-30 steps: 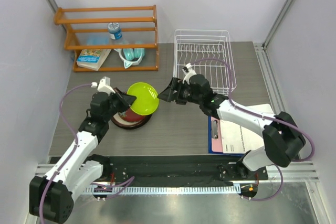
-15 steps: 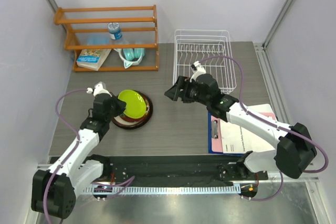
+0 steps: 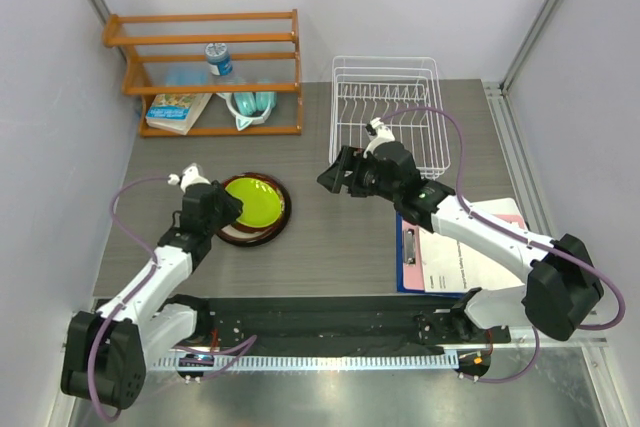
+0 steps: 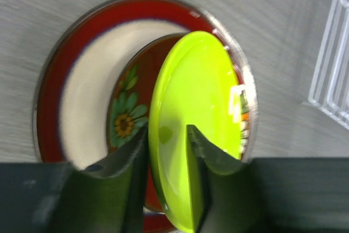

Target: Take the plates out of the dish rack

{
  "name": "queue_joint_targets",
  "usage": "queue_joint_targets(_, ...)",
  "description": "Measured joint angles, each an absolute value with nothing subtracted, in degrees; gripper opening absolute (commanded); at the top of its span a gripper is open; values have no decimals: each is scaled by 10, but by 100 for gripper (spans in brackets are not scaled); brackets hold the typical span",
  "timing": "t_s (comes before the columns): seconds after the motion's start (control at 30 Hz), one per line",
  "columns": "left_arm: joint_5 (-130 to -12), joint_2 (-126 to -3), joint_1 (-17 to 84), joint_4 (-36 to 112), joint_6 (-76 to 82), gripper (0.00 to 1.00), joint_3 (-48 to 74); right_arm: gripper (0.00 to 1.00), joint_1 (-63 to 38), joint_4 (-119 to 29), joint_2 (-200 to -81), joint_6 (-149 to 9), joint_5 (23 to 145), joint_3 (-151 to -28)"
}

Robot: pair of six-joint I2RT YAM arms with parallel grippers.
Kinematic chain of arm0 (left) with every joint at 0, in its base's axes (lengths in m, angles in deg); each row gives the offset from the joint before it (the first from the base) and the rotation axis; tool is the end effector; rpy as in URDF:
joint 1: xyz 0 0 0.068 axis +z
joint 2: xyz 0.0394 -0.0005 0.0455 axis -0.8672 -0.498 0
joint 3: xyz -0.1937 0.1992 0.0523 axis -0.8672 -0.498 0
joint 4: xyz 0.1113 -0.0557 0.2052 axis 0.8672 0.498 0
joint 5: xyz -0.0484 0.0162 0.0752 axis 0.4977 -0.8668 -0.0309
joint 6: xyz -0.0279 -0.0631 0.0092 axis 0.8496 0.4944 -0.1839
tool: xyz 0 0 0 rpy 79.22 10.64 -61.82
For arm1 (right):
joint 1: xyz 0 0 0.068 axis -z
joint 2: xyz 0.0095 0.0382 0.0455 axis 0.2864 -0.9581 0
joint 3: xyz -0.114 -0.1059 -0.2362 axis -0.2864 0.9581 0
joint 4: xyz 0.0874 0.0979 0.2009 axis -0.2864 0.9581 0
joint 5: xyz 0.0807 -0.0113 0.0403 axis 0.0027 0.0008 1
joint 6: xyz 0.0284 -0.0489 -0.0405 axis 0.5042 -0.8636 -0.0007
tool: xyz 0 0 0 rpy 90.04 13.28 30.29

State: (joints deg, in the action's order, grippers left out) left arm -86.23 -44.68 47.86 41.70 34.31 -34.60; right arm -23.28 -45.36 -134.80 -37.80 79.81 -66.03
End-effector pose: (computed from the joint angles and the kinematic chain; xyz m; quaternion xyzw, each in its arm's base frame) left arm 0.1927 -0.0350 0.2058 -0.2621 0.8366 -0.1768 0.4474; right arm 0.2265 0.1938 0.2954 -0.0227 0.8361 0.3677 0.4065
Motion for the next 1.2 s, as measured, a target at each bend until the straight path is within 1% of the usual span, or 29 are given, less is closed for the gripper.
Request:
queue_joint_targets(0.03,-864,-446,479,419,342,42,-351,81,-232,-451,-1348,-379,795,-660)
queue_joint_targets(0.07,-866,-444,479,423,340,46,-355,80,-232,-449,-1348,-380,794,-660)
queue_joint_targets(0.13,-870,-437,479,434,340,57,-359,81,-230,-441,-1348,-381,791,-660)
queue_joint_targets(0.17,-871,-432,479,439,338,81,-360,81,-230,-439,-1348,-382,790,-660)
queue_joint_targets(0.2,-872,-428,479,442,337,98,-360,81,-229,-437,-1348,-383,788,-659)
queue_joint_targets(0.3,-875,-403,476,452,336,99,-353,88,-228,-433,-1348,-388,780,-659)
queue_joint_targets(0.4,-885,-380,478,485,332,100,-337,96,-227,-416,-1347,-399,737,-659)
queue_joint_targets(0.5,-891,-362,478,524,321,99,-308,98,-225,-391,-1331,-419,679,-656)
queue_joint_targets(0.7,-911,-335,478,572,294,100,-231,100,-218,-364,-1255,-483,524,-645)
queue_joint_targets(0.73,-914,-332,478,575,293,99,-219,100,-217,-365,-1239,-500,481,-640)
queue_joint_targets(0.93,-921,-336,478,582,265,99,-161,100,-201,-421,-1178,-597,314,-570)
queue_joint_targets(1.07,-925,-353,478,567,227,100,-147,100,-164,-473,-1168,-652,265,-505)
queue_joint_targets(1.2,-932,-361,478,538,191,99,-160,100,-118,-531,-1170,-676,264,-436)
